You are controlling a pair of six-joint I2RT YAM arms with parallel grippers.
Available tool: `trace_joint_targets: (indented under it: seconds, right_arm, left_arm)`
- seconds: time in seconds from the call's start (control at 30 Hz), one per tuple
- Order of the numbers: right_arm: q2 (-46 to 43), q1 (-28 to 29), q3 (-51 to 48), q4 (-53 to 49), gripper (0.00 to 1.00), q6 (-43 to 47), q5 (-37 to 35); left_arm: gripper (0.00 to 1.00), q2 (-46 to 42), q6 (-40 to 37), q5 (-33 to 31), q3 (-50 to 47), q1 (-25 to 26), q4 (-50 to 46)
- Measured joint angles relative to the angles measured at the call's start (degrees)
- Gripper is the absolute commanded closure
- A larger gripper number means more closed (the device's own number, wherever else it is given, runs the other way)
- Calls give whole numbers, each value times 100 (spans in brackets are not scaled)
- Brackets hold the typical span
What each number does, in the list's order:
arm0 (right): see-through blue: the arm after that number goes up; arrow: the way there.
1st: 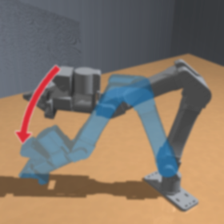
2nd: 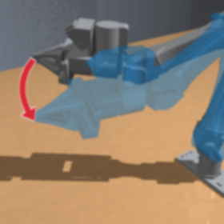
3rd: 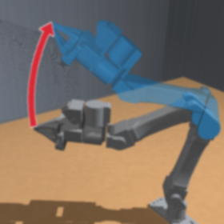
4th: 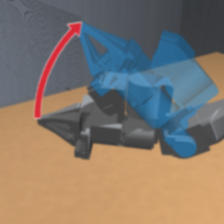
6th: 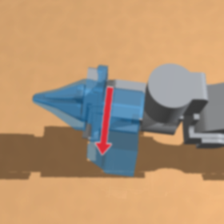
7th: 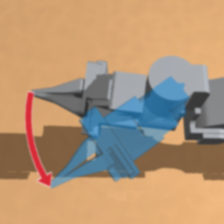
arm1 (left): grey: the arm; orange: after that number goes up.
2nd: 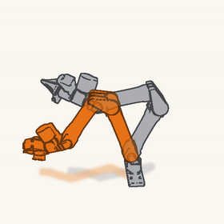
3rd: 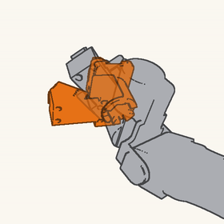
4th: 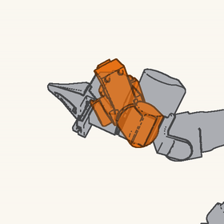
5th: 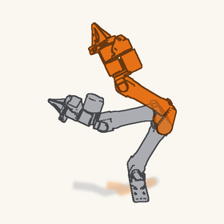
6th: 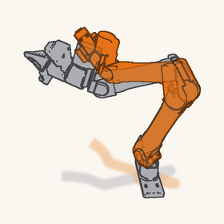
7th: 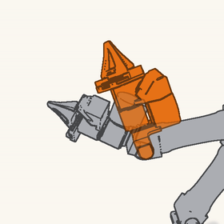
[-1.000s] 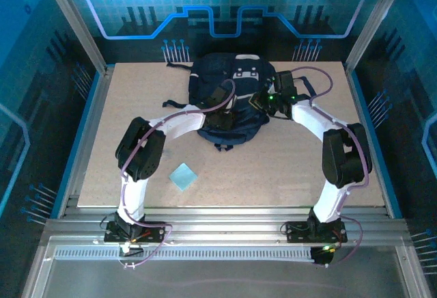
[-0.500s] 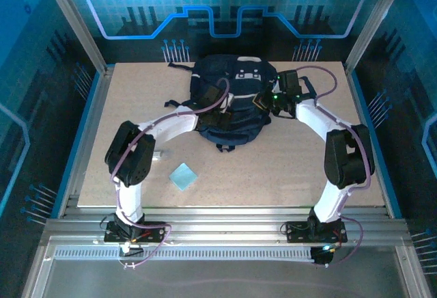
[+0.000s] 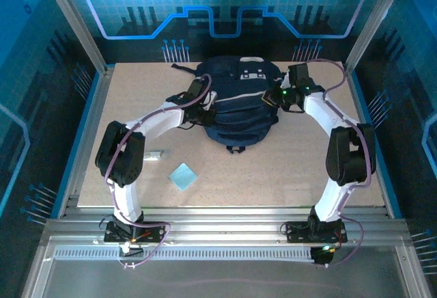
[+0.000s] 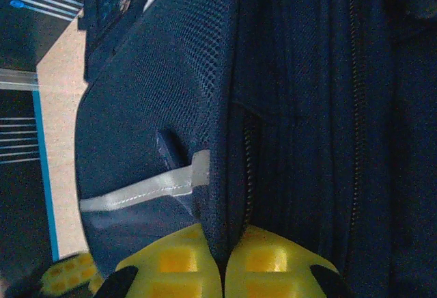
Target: Pack the student bag
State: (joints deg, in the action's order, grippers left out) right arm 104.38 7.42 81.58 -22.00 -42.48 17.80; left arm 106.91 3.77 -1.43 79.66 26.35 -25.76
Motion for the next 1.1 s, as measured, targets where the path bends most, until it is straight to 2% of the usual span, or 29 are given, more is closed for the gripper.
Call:
trace_joint_targets:
  seconds: [0.17, 0.23, 0.37, 0.43, 0.5, 0.67, 0.77, 0.83, 0.9, 0.97, 1.0, 1.1]
  right_arm:
    - [544, -197, 791, -522, 100, 369, -131]
    - [796, -251, 1163, -763, 90, 518, -136]
    - [999, -262, 1460, -837, 55, 568, -267]
    - [968, -264, 1443, -739, 44, 516, -339]
    - [828, -256, 1257, -643, 38, 468, -411]
    - [-37, -225, 181, -398, 36, 170, -361]
    - [-461, -114, -466, -48, 38, -151, -210]
    - [-544, 2, -782, 258, 47, -356, -111]
    - [-468, 146, -986, 538, 76, -599, -11]
    - [-313, 245, -1029, 767, 97, -828, 66]
    - [-240, 267, -1036, 879, 100, -935, 94]
    - [-201, 269, -1073, 1045, 100, -1154, 122]
  left_arm:
    - [100, -240, -164, -76, 13, 525, -168]
    - [100, -321, -181, 4, 13, 688, -192]
    - [100, -459, -85, 273, 48, 857, -278]
    - [100, -474, -22, 439, 92, 922, -365]
    - [100, -463, 70, 581, 164, 997, -431]
    - [100, -164, 229, 813, 658, 1139, -503]
    - [100, 50, 254, 896, 863, 1211, -490]
    - [100, 133, 275, 929, 911, 1241, -483]
    - [100, 164, 278, 927, 911, 1252, -487]
    - [100, 164, 278, 901, 905, 1250, -483]
    - [100, 160, 278, 846, 881, 1250, -470]
    - [100, 151, 330, 592, 669, 1237, -328]
